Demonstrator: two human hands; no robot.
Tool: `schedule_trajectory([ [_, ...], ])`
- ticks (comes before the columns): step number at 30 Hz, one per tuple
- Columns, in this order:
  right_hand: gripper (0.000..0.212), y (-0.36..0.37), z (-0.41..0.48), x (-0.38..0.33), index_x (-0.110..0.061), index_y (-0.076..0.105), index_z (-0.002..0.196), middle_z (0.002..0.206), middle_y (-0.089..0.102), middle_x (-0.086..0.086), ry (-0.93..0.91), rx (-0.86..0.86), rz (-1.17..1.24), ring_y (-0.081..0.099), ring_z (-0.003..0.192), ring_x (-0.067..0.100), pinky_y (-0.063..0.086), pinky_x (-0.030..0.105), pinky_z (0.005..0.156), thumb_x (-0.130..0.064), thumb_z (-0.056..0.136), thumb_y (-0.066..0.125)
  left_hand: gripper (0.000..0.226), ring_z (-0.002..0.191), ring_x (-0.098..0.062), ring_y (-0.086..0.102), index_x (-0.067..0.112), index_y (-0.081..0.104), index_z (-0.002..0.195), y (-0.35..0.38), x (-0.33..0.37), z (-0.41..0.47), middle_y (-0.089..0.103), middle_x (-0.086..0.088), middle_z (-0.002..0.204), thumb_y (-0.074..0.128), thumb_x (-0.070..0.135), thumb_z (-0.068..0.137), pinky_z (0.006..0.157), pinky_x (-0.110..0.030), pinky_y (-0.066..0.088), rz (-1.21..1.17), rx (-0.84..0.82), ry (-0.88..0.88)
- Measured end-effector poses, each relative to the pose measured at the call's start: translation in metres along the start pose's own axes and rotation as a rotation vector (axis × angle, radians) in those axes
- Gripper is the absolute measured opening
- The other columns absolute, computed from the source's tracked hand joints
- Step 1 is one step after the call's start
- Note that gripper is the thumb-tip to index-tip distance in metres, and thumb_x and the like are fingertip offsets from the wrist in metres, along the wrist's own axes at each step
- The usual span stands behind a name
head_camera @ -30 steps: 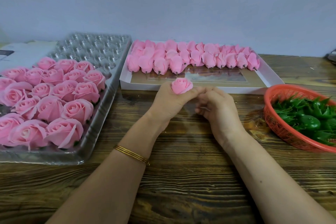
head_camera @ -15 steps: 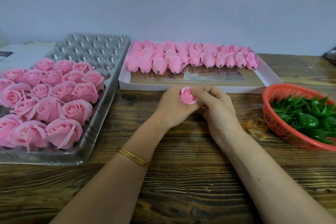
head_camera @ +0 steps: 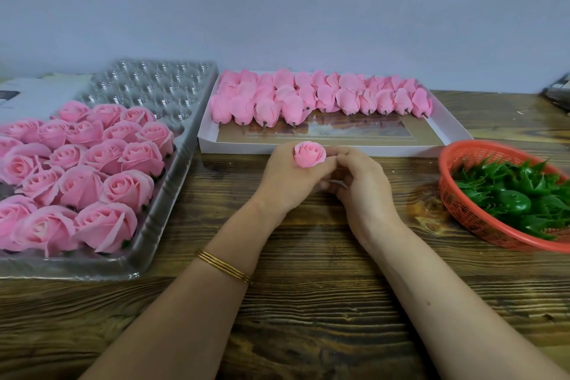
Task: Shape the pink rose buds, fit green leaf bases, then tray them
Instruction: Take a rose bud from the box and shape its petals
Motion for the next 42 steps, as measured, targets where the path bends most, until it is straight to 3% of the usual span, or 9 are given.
schedule_trajectory([
  [3,0.033,-0.001,-0.003,-0.001,-0.003,0.072,0.093,0.09,0.072,0.021,-0.005,-0.02,-0.06,0.064,0.078,0.021,0.053,0.035,0.07,0.006,0.082,0.041,0.028,0.059,0.003,0.06,0.027,0.068,0.064,-0.001,0.001,-0.001,0.067,0.014,0.06,0.074,0.006,0.083,0.057,-0.012,0.046,-0.016,0.03,0.014],
  [6,0.03,-0.001,-0.005,-0.001,-0.001,0.068,0.094,0.077,0.066,0.011,-0.038,-0.045,-0.14,0.06,0.075,0.021,0.052,0.044,0.075,0.015,0.075,0.051,0.036,0.055,-0.001,0.059,0.022,0.06,0.056,0.001,0.001,-0.002,0.064,0.011,0.056,0.073,0.004,0.084,0.056,-0.015,0.047,-0.091,0.054,-0.01],
  [9,0.035,0.005,-0.009,-0.001,-0.009,0.064,0.092,0.064,0.064,-0.011,-0.12,-0.086,-0.268,0.06,0.065,0.004,0.053,0.027,0.066,0.018,0.069,0.066,0.033,0.057,-0.008,0.062,0.018,0.059,0.059,0.005,0.0,-0.002,0.065,0.004,0.058,0.073,0.003,0.084,0.056,-0.02,0.053,-0.191,0.05,-0.047],
  [13,0.036,0.008,-0.01,0.001,-0.009,0.063,0.091,0.078,0.067,0.006,-0.15,-0.054,-0.196,0.063,0.075,0.017,0.057,0.034,0.073,0.015,0.068,0.076,0.028,0.058,-0.01,0.062,0.023,0.06,0.055,0.005,-0.002,-0.002,0.064,0.006,0.058,0.079,0.018,0.074,0.062,-0.025,0.052,-0.24,0.046,-0.097],
  [18,0.03,0.009,-0.009,0.003,-0.005,0.067,0.092,0.082,0.068,0.011,-0.182,-0.079,-0.202,0.063,0.074,0.014,0.055,0.019,0.064,0.013,0.07,0.076,0.021,0.072,-0.024,0.062,0.017,0.059,0.069,0.005,-0.001,-0.002,0.064,-0.001,0.064,0.08,0.024,0.068,0.081,-0.043,0.05,-0.276,0.038,-0.154],
  [22,0.024,0.01,-0.008,0.003,-0.007,0.068,0.086,0.073,0.065,0.005,-0.162,-0.113,-0.162,0.06,0.064,0.008,0.05,0.016,0.058,0.012,0.073,0.074,0.019,0.065,-0.018,0.061,0.011,0.059,0.073,0.004,0.001,-0.002,0.061,-0.007,0.069,0.074,0.006,0.084,0.066,-0.029,0.056,-0.347,-0.013,-0.169],
  [26,0.018,0.011,-0.007,0.003,-0.009,0.071,0.084,0.062,0.064,-0.006,-0.095,-0.228,-0.109,0.059,0.058,0.001,0.048,0.014,0.056,0.009,0.081,0.069,0.02,0.062,-0.017,0.057,0.012,0.056,0.073,-0.001,0.005,-0.002,0.057,-0.006,0.066,0.071,0.009,0.086,0.056,-0.026,0.048,-0.325,-0.094,-0.17],
  [35,0.028,0.009,-0.008,0.001,-0.009,0.071,0.092,0.076,0.069,0.003,-0.061,-0.218,-0.128,0.065,0.073,0.013,0.057,0.025,0.075,0.01,0.072,0.077,0.011,0.072,-0.02,0.06,0.007,0.06,0.084,0.004,0.002,-0.002,0.061,-0.008,0.075,0.07,0.008,0.087,0.067,-0.027,0.054,-0.364,-0.025,-0.188],
  [42,0.023,0.009,-0.008,0.0,-0.007,0.071,0.089,0.07,0.067,0.0,-0.126,-0.163,-0.216,0.063,0.069,0.011,0.054,0.019,0.068,0.009,0.073,0.075,0.016,0.068,-0.018,0.057,0.01,0.058,0.077,0.004,0.002,-0.003,0.057,-0.01,0.072,0.07,0.006,0.088,0.064,-0.024,0.053,-0.363,-0.054,-0.187],
])
Point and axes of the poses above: each hand's wrist, its own z-axis towards the middle knuckle, its own y-axis out of the palm, x = y × z, the point moved 4 cm from there along z, towards the middle knuckle
